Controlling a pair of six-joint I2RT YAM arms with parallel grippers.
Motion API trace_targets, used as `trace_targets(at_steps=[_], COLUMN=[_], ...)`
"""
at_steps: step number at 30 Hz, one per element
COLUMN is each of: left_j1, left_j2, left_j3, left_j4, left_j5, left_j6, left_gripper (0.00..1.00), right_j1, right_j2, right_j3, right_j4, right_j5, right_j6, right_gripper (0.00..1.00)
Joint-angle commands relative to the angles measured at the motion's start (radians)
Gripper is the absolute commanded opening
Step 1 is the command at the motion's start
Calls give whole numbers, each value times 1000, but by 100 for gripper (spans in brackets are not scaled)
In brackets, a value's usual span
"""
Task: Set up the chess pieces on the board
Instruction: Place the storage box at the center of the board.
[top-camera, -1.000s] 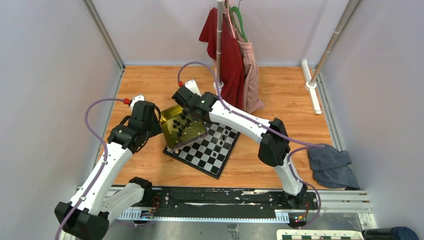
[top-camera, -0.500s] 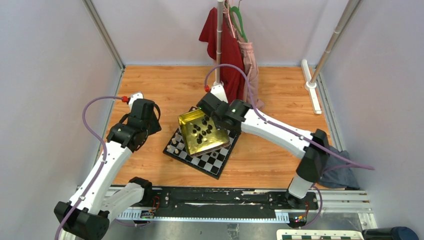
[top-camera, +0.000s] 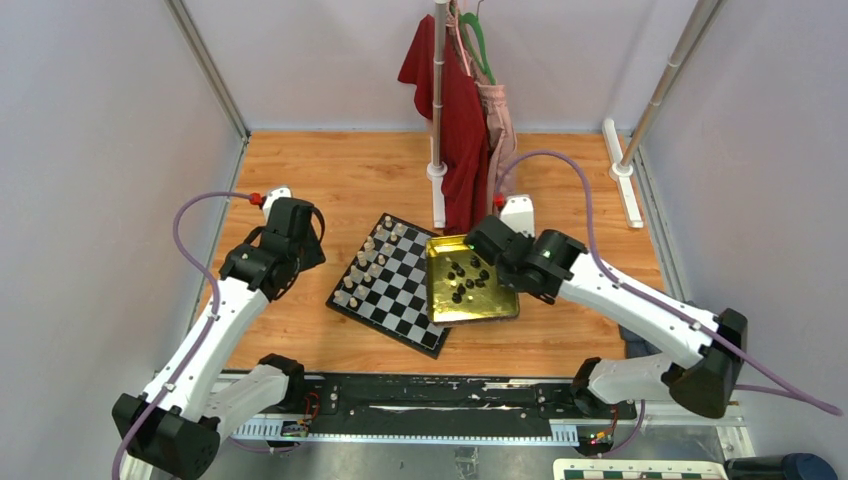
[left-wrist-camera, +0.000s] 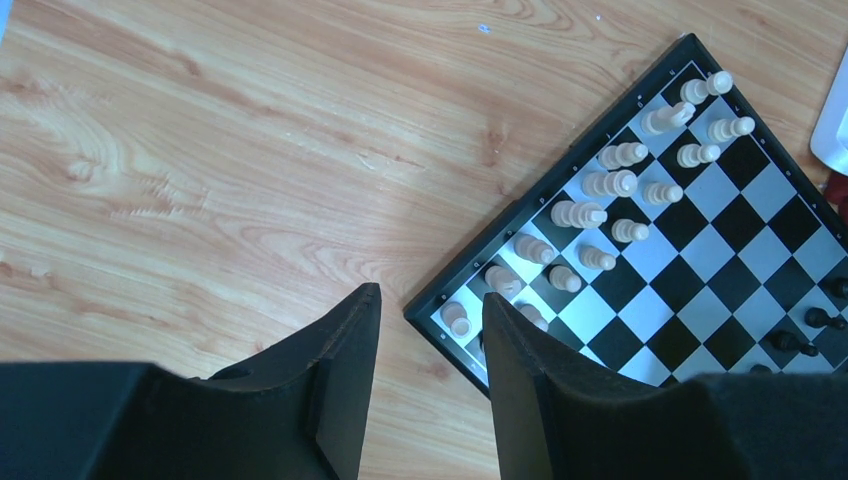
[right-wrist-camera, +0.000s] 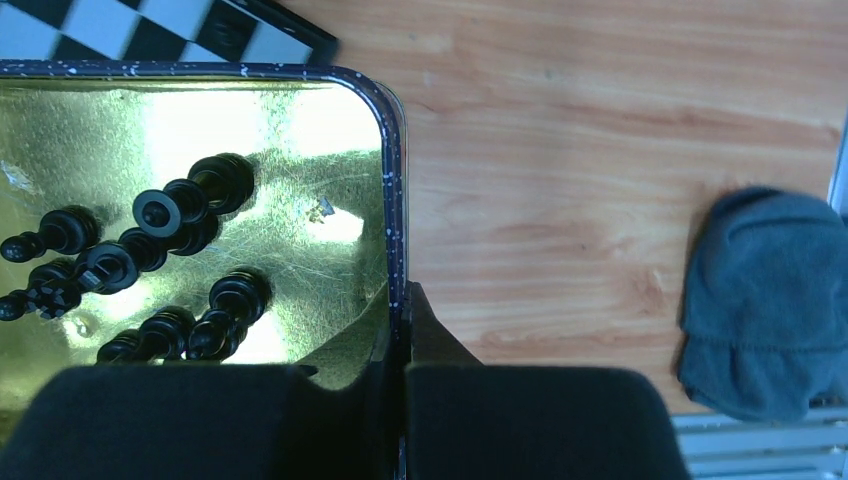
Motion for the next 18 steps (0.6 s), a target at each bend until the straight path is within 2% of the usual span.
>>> trace_targets(at_steps=[1,10,18], left_j1=[-5,-5,-5], left_j2=[17,50,77], left_j3=[-14,-13,12], left_j4=[39,86,112], left_j5=[16,50,54], left_j6=[5,4,13], left_gripper=[48,48,48], right_j1=[-55,-177,-315], right_j2=[-111,-259,-265], right_j3=[-86,-243,-344], right_j4=[-81,-102,-32], right_j5=[38,24,3], right_j6=[131,228,210], right_gripper=[0,0,0])
